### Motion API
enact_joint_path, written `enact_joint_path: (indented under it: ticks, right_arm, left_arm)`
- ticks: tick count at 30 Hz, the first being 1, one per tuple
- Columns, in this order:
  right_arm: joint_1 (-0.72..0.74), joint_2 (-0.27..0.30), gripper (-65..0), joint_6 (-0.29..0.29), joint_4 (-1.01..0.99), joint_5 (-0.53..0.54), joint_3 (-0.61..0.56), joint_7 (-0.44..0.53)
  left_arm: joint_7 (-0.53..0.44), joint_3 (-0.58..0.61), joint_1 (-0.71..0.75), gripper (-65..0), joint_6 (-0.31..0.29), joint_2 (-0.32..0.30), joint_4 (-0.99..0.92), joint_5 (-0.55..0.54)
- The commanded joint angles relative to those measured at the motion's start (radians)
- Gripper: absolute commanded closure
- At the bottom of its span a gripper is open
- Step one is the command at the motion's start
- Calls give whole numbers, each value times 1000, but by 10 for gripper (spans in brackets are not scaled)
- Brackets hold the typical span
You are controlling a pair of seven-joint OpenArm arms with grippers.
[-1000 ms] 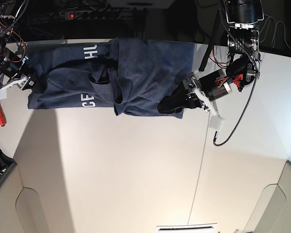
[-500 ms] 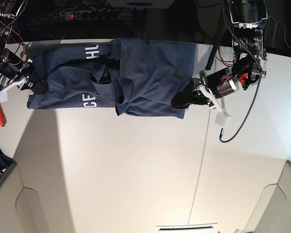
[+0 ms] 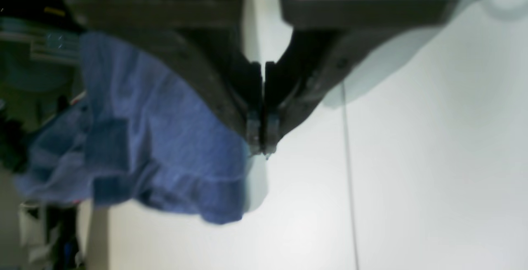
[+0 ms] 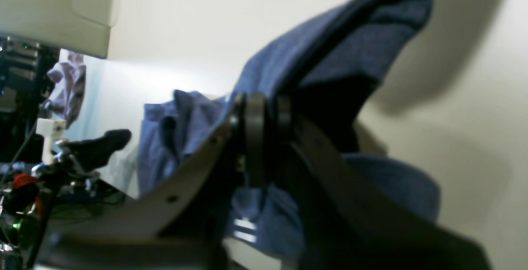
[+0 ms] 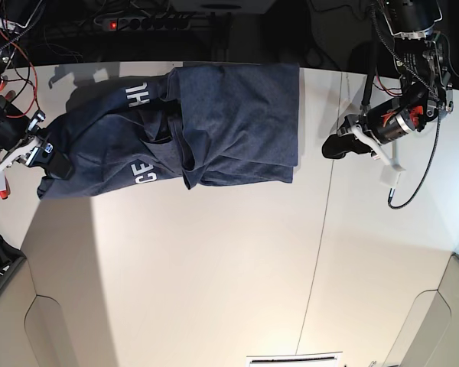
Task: Layout the t-shirt on the table in an organized manner, then fold the t-shirt properly
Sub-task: 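Grasp the opposite shirt end with the right gripper and lift it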
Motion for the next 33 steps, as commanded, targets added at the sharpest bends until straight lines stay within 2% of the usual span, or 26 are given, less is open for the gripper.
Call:
enact_joint_path:
  ticks: [1, 5, 10, 16, 23, 27, 33]
  right_arm:
    - [11, -12, 0, 11, 43, 31, 3, 13]
    - [10, -99, 0, 11, 121, 29, -21, 10]
    - [10, -159, 0, 11, 128, 16, -164, 11]
    - [11, -195, 0, 11, 127, -36, -388, 17]
    - [11, -252, 0, 11, 128, -80, -570, 26]
    - [11, -276, 0, 11, 127, -165, -664, 84]
    - [11, -278, 0, 6, 127, -315, -780, 157]
  left_arm:
    - [-10, 1, 2, 0, -9, -12, 19, -18]
    - [-11, 2, 6, 0, -9, -8, 19, -20]
    - [-17, 21, 7, 0, -9, -8, 19, -19]
    - [-17, 76, 6, 0, -9, -8, 19, -13]
    - [-18, 126, 6, 0, -9, -8, 19, 11]
    - [-26, 126, 6, 0, -9, -8, 19, 11]
    - [-29, 126, 6, 0, -9, -8, 19, 11]
